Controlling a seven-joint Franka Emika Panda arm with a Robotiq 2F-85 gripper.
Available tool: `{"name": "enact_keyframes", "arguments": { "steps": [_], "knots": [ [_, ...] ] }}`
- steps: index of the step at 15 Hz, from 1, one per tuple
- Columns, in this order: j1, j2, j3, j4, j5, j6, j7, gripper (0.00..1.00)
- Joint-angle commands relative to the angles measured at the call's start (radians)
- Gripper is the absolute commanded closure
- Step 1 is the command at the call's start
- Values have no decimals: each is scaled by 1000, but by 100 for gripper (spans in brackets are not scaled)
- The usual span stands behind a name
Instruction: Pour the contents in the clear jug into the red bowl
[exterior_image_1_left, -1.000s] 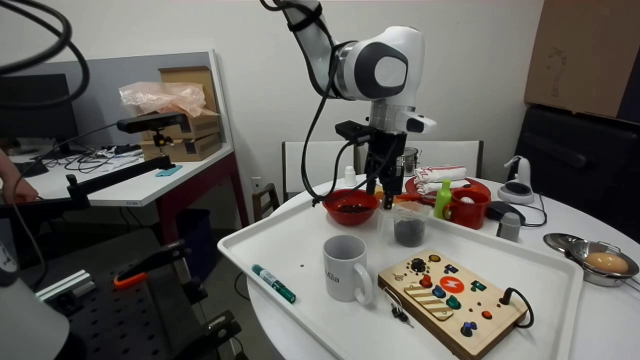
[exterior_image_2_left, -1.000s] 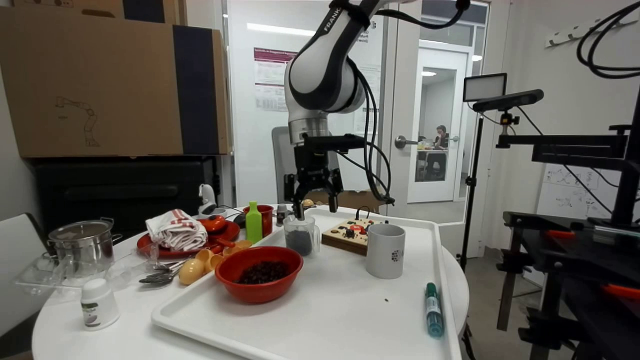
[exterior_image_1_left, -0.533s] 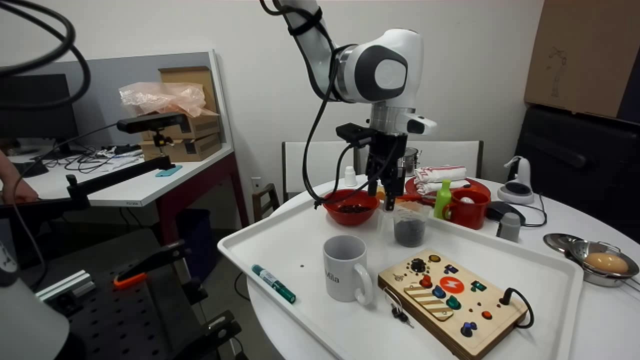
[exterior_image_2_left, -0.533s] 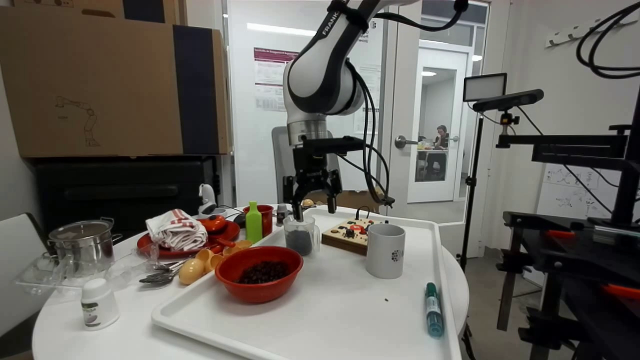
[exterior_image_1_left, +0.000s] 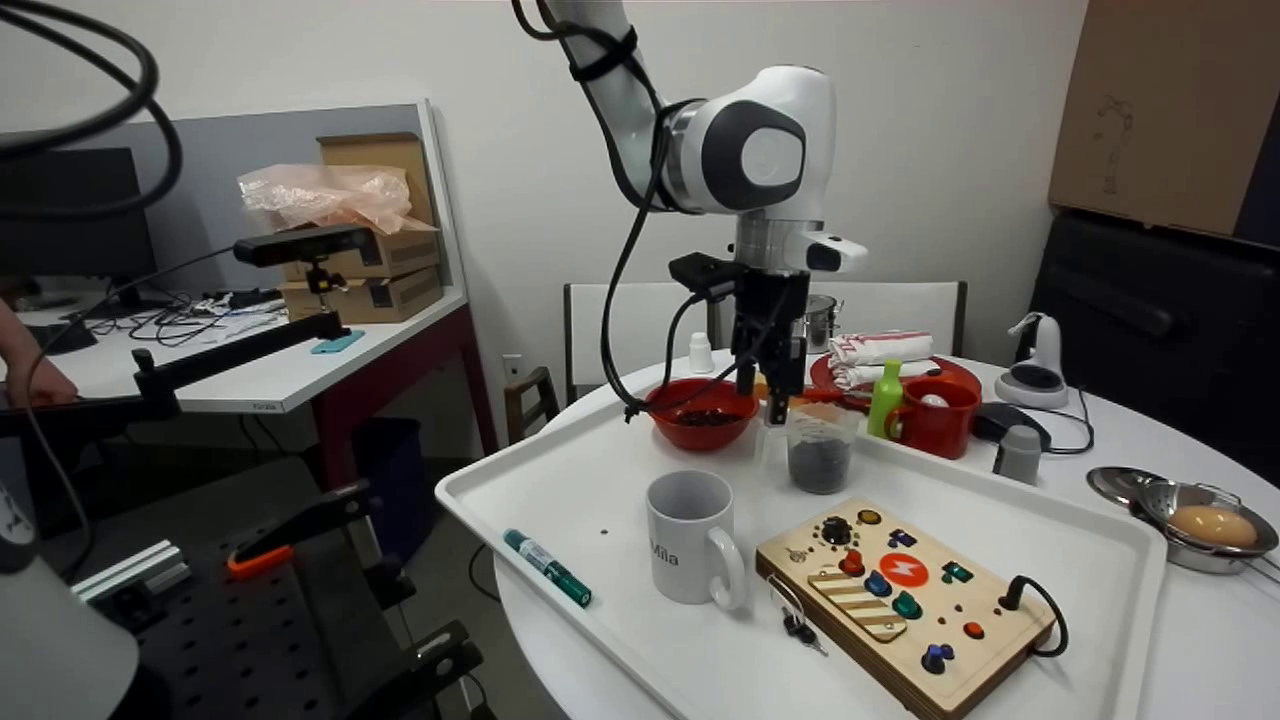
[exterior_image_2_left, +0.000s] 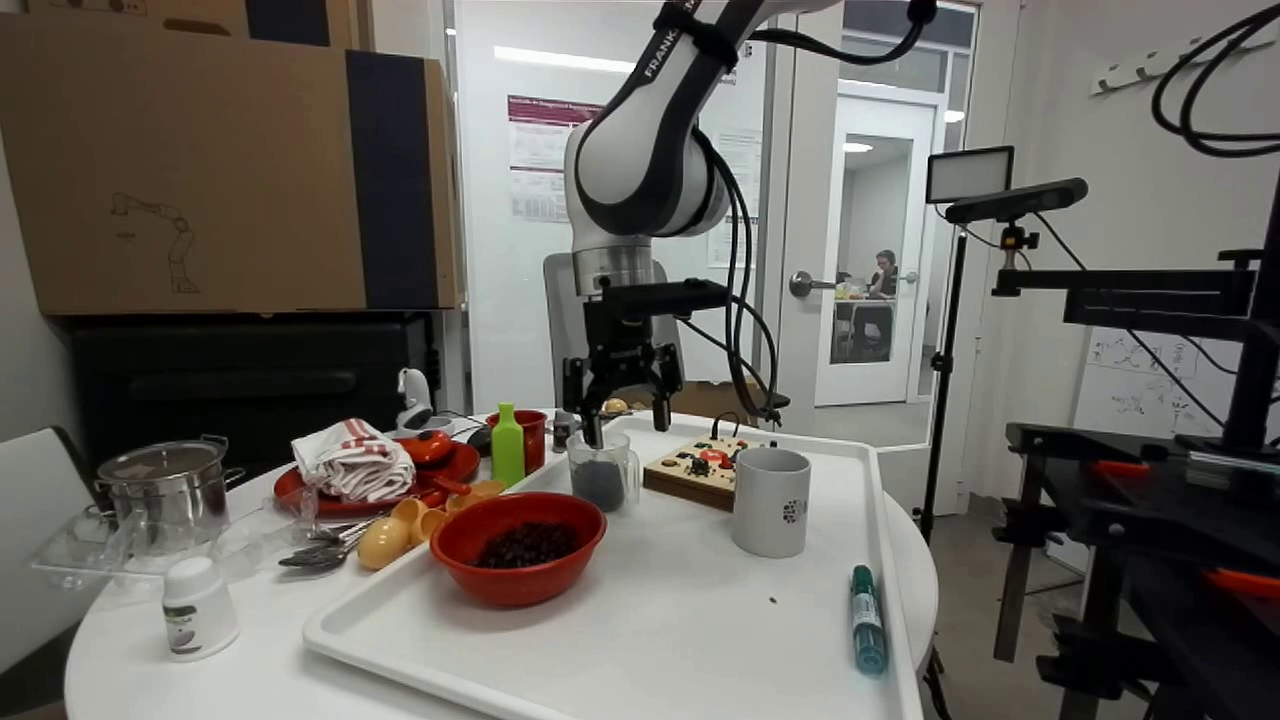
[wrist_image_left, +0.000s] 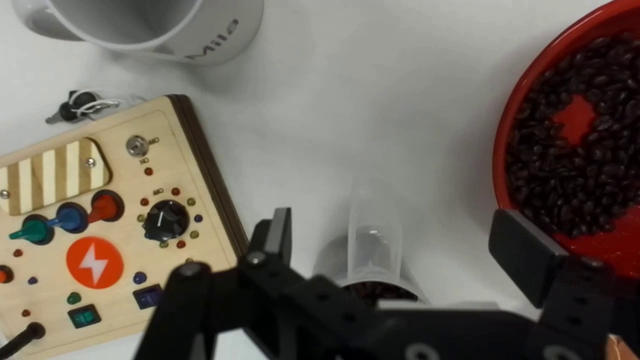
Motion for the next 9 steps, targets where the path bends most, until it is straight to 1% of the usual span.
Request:
{"name": "enact_keyframes", "arguments": {
  "steps": [1,9],
  "knots": [
    [26,35,-28,24,-8,19,30,0],
    [29,98,-44,76,-6,14,32,0]
  ]
}}
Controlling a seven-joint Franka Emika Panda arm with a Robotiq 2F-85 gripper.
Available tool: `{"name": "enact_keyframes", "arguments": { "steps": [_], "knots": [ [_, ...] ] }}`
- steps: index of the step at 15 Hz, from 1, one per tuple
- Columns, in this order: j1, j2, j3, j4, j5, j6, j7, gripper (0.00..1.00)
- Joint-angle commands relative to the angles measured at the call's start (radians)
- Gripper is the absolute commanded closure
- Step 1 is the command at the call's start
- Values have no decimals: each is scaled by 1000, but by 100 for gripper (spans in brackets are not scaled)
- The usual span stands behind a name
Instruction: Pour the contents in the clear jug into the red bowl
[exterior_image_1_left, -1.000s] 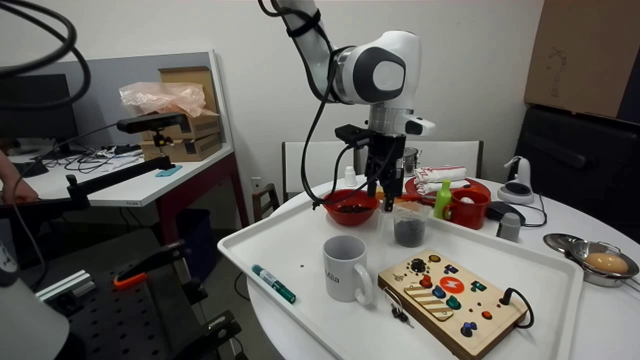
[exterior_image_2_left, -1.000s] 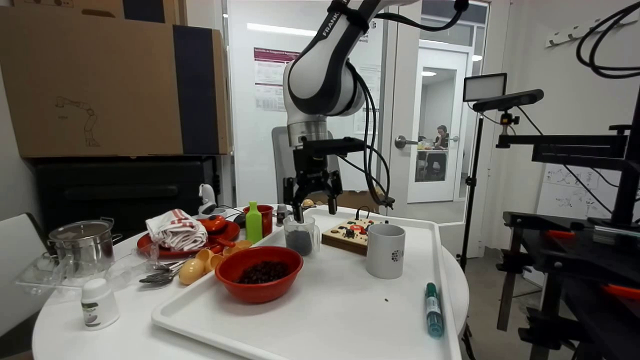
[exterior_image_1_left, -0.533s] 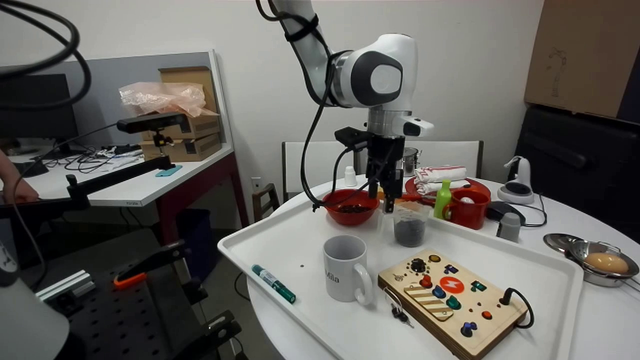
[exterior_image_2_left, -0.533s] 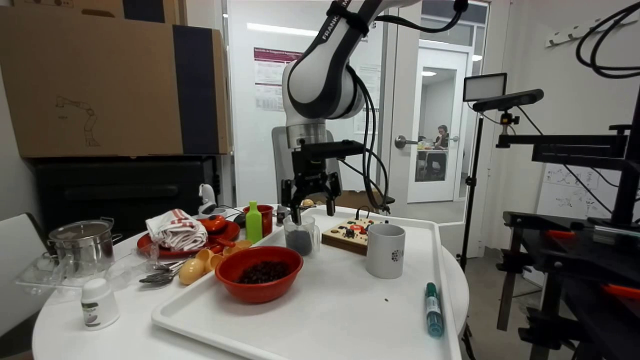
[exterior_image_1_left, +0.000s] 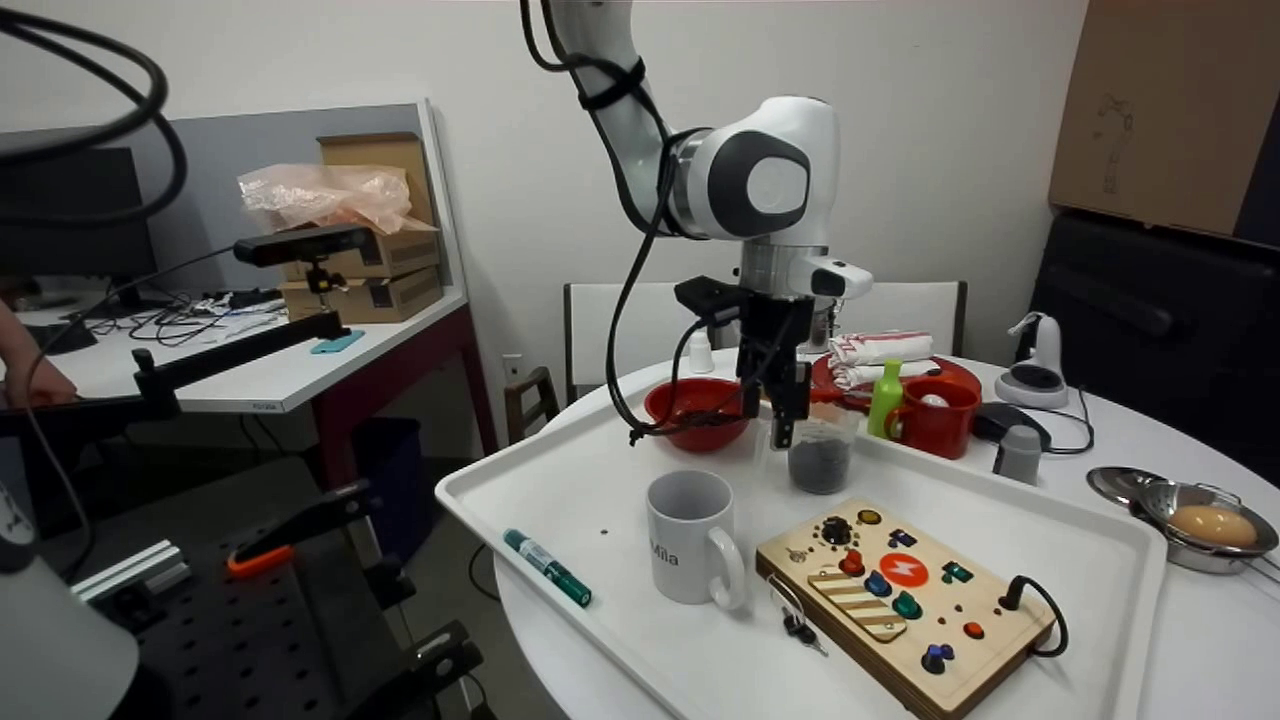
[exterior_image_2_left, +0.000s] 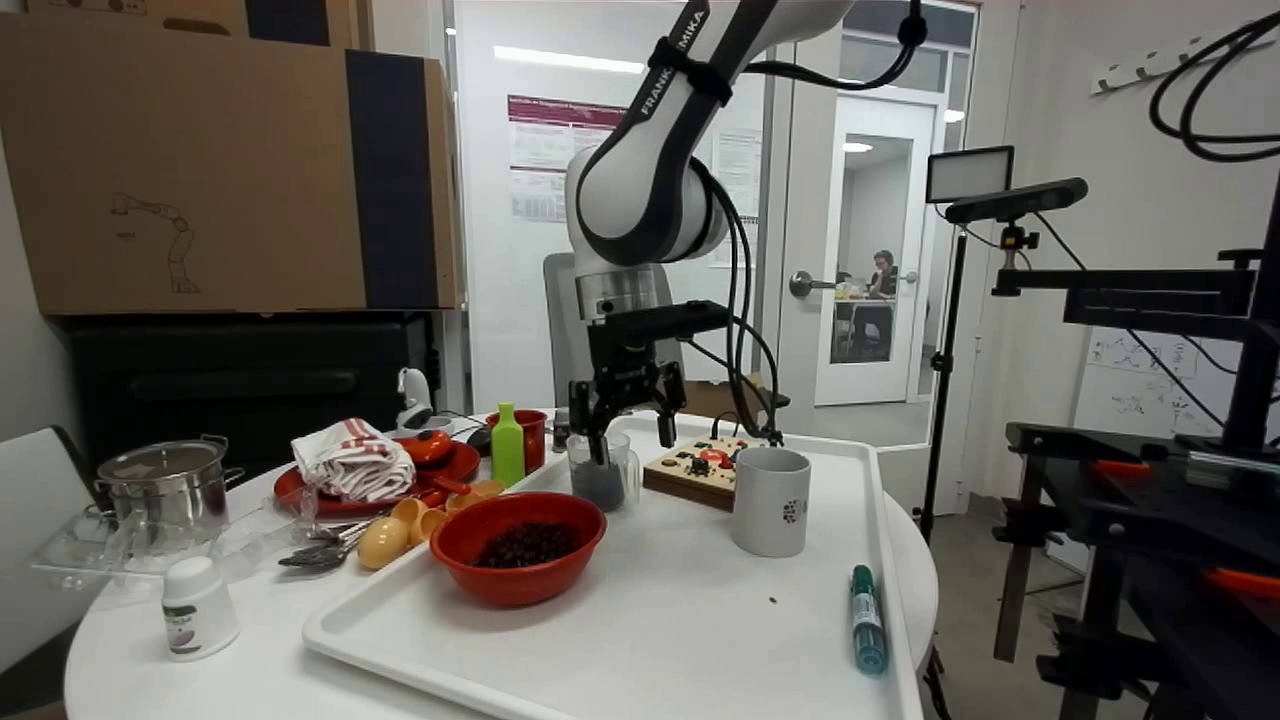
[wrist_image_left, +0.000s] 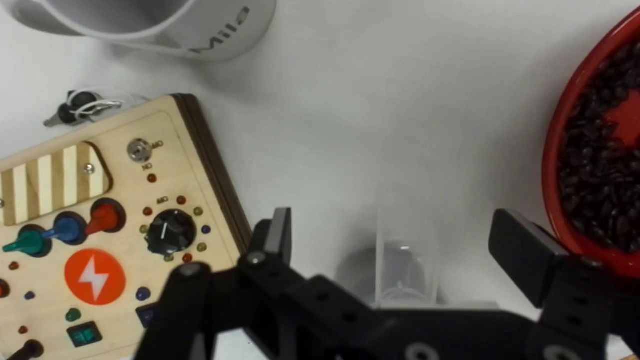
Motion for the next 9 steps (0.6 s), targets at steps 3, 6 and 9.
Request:
{"name": "enact_keyframes", "arguments": {
  "steps": [3,6,9],
  "knots": [
    [16,54,-25,69,-4,-5,29,0],
    [11,62,-23,89,6,-20,38,0],
    [10,68,-21,104,8,-26,45,0]
  ]
}}
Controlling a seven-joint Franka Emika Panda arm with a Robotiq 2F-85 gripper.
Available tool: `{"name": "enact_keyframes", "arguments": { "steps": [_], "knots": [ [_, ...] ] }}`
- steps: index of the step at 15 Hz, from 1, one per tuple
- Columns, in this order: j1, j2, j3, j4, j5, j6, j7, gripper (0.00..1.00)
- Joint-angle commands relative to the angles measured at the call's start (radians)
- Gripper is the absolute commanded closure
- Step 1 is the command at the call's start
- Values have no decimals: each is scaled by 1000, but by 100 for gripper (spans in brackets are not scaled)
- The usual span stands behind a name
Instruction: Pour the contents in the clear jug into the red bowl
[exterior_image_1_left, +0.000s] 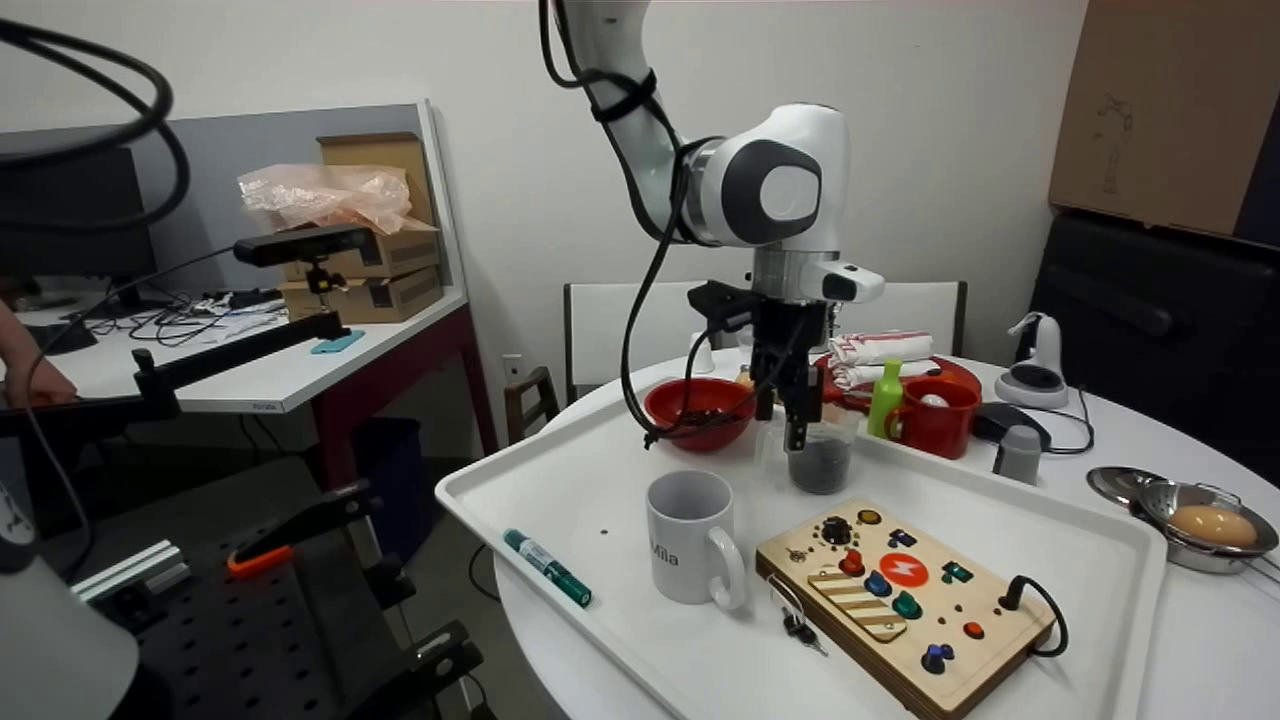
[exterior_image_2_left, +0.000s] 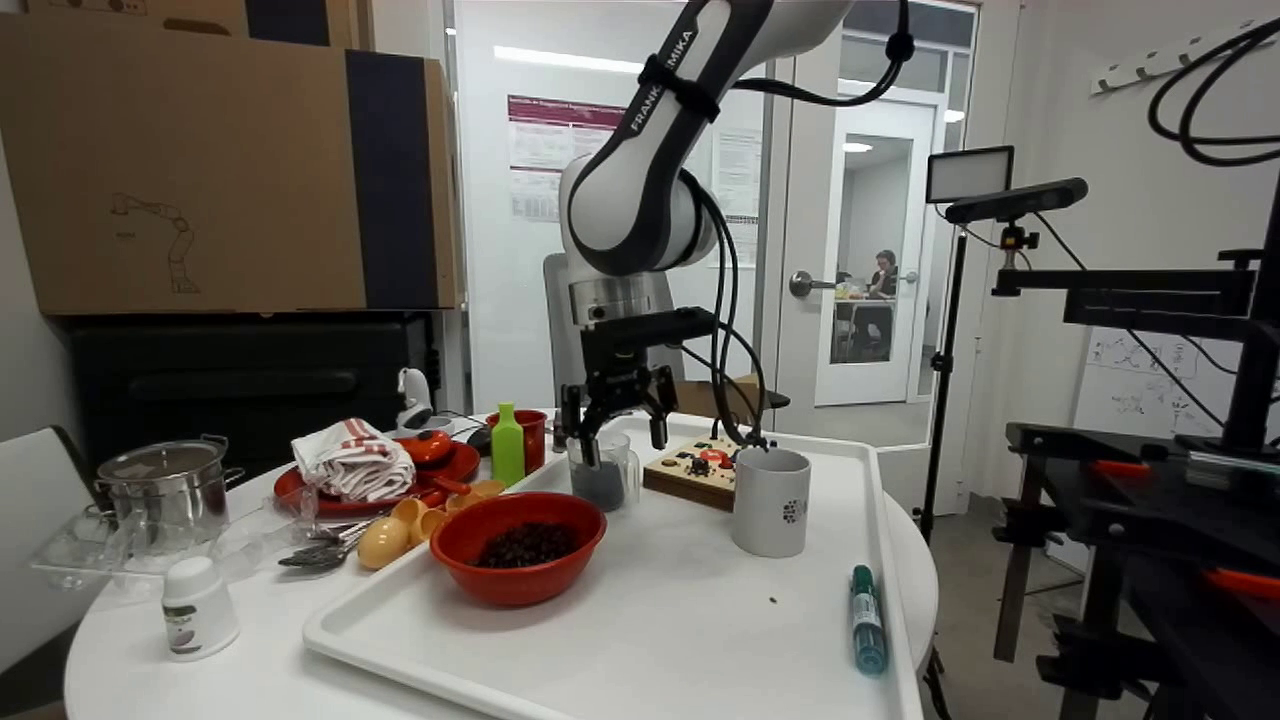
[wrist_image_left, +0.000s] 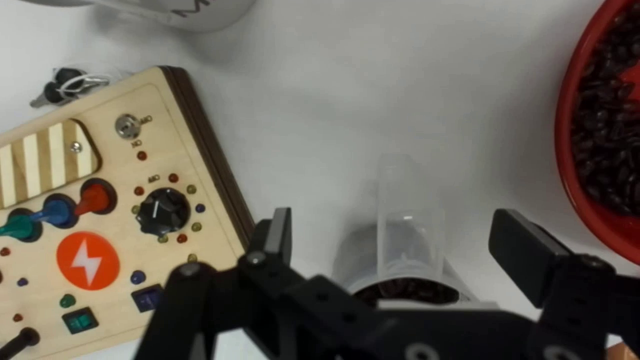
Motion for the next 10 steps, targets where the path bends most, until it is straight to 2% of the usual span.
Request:
{"name": "enact_keyframes", "arguments": {
  "steps": [1,3,5,10],
  "knots": [
    [11,26,-11,48,7,-24,25,0],
    [10,28,-11,56,9,-30,32,28],
    [11,31,-12,65,7,-37,36,40],
    [14,40,-15,83,2,-50,44,80]
  ]
}}
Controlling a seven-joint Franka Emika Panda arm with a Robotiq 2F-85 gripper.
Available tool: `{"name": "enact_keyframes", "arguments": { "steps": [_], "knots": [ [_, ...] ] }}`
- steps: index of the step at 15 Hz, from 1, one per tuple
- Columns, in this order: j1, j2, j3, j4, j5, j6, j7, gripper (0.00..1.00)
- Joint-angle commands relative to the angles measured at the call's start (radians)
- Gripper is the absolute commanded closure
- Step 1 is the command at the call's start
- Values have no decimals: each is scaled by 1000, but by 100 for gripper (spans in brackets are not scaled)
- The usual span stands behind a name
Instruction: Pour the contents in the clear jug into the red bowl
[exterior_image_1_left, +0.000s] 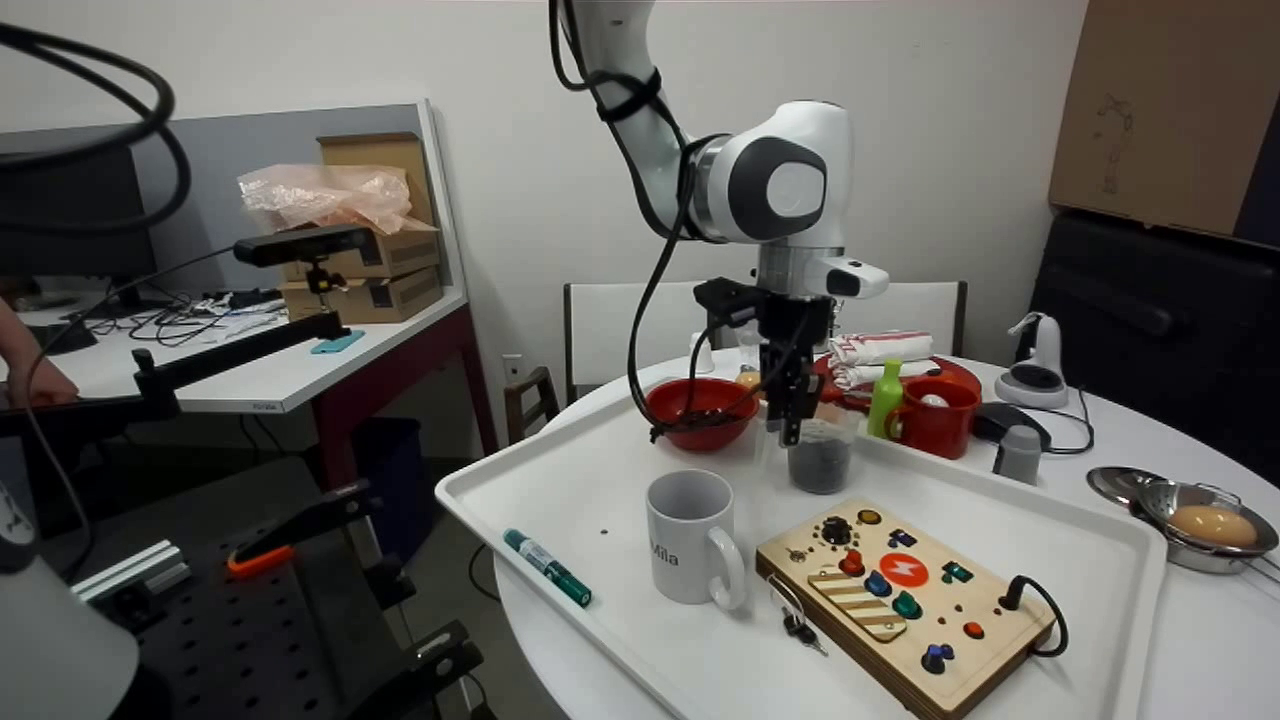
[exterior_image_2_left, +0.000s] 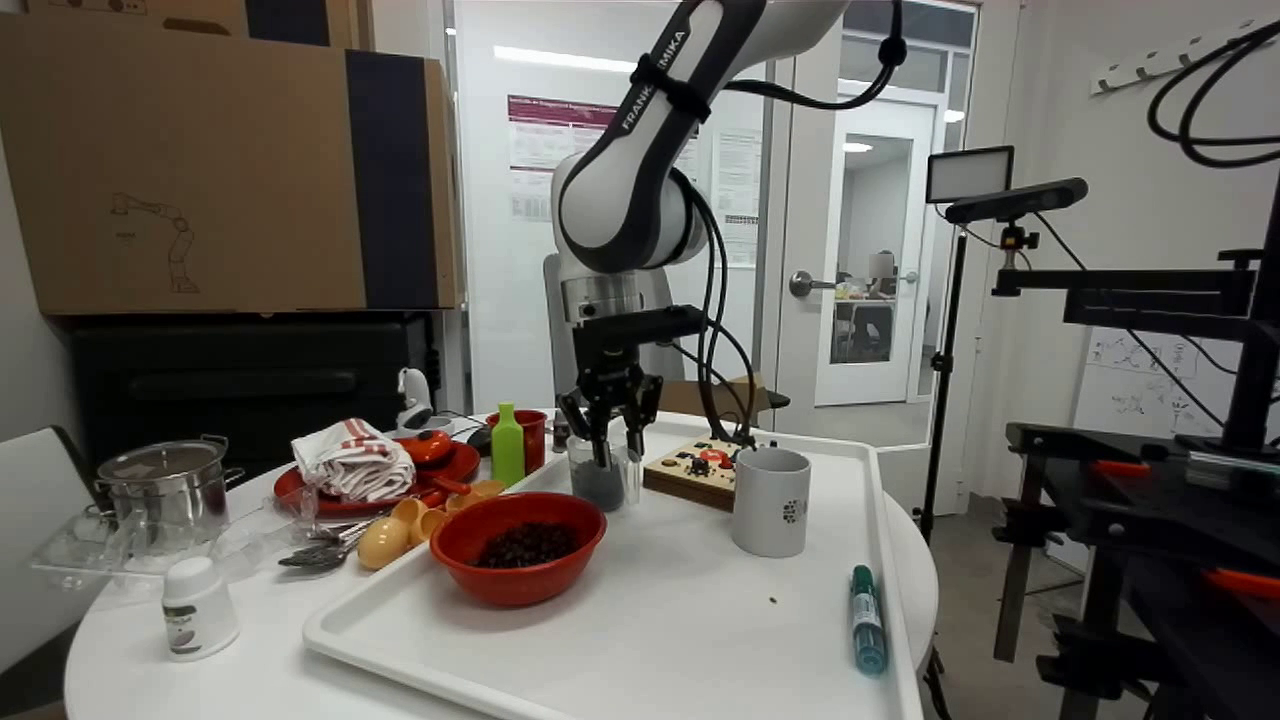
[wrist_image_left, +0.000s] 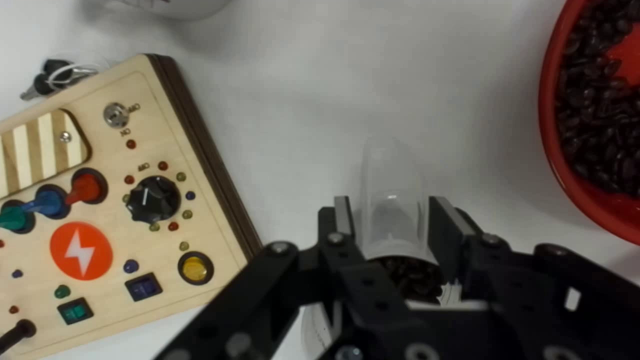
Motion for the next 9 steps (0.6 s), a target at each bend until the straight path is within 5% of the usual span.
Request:
{"name": "enact_keyframes", "arguments": {
  "steps": [1,9],
  "knots": [
    [15,26,-16,46,1,-33,21,87],
    [22,16,-24,43,-8,-48,27,84]
  ]
}}
